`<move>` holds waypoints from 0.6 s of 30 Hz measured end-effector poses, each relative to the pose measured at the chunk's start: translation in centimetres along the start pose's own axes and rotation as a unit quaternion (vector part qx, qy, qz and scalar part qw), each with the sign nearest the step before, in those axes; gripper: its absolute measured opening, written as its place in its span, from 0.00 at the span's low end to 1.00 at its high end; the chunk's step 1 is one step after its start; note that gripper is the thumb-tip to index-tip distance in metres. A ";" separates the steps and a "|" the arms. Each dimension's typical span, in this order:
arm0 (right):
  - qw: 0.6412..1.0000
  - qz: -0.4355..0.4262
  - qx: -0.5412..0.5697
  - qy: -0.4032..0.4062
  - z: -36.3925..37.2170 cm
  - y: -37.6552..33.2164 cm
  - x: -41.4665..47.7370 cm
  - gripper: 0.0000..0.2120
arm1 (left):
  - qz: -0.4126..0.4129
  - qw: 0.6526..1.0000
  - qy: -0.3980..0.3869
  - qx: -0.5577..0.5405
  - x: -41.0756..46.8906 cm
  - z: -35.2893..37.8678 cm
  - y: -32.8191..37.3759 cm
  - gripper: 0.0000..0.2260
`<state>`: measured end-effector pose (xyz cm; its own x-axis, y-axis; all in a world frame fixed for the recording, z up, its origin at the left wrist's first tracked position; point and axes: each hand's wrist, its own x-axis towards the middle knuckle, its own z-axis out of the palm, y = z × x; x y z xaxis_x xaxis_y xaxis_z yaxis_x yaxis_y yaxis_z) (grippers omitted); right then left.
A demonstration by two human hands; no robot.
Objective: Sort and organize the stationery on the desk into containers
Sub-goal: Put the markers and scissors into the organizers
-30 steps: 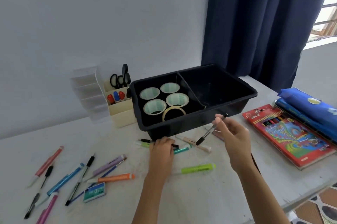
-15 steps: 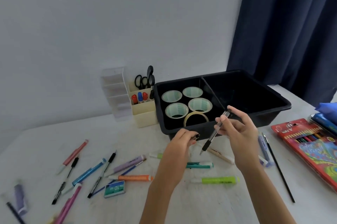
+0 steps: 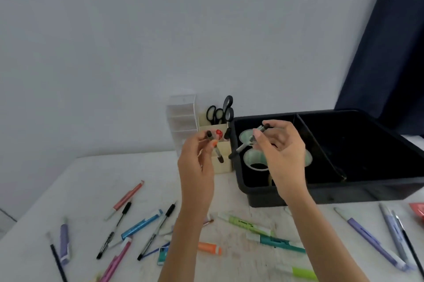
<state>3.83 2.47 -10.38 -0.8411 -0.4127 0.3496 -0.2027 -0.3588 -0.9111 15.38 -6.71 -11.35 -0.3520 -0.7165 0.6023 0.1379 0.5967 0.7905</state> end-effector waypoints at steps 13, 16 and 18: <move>0.973 -0.060 -0.207 -0.080 5.1 8.2 2.8 0.11 | -0.046 0.998 -0.001 0.037 3.4 1.8 -7.3 0.13; 0.958 -0.056 -0.262 -0.100 4.9 9.6 3.0 0.11 | -0.053 0.998 -0.011 0.039 3.1 2.5 -8.4 0.12; 0.950 -0.051 -0.286 -0.115 4.8 9.9 3.1 0.11 | -0.046 0.997 -0.020 0.057 2.9 2.9 -9.2 0.12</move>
<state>1.61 -6.43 -17.29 -0.6844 -0.5951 0.4213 -0.5722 0.0802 -0.8162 10.44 -13.24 -17.15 -0.3945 -0.7572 0.5206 -0.0021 0.5673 0.8235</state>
